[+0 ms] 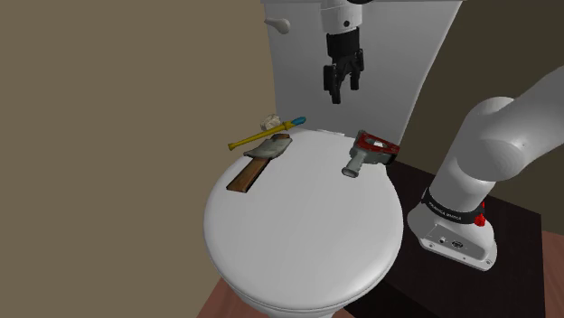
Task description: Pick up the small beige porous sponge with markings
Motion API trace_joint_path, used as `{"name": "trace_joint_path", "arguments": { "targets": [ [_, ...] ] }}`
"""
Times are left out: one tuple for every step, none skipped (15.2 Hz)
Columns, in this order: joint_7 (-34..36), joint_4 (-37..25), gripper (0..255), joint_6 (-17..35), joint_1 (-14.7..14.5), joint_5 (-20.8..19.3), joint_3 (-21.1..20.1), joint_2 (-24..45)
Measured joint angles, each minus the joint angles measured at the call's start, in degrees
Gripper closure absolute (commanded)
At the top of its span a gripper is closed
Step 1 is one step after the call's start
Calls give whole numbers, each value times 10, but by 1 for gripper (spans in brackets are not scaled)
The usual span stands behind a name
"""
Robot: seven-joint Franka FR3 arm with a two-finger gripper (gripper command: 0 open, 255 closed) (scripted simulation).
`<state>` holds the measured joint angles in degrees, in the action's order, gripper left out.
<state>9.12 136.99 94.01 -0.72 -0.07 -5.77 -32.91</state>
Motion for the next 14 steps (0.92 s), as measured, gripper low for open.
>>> {"name": "trace_joint_path", "arguments": {
  "targets": [
    [4,-9,0,18,0,-1,-4,23],
    [6,-19,0,33,1,-2,-5,44],
    [10,-27,0,53,2,-4,-9,68],
    [11,-33,0,70,3,-6,-10,87],
    [15,-36,0,84,3,-7,-13,101],
    [23,-47,0,98,1,-8,-19,121],
    [27,-59,0,113,1,-11,-22,144],
    [26,-69,0,125,4,-15,-21,163],
    [30,-90,0,131,4,-19,-24,187],
    [35,-98,0,147,4,-22,-26,207],
    [40,-113,0,158,4,-26,-29,230],
    [43,-129,0,168,4,-30,-30,251],
    [47,-143,0,176,5,-35,-31,270],
    [50,-153,0,184,4,-38,-33,284]
  ]
}}
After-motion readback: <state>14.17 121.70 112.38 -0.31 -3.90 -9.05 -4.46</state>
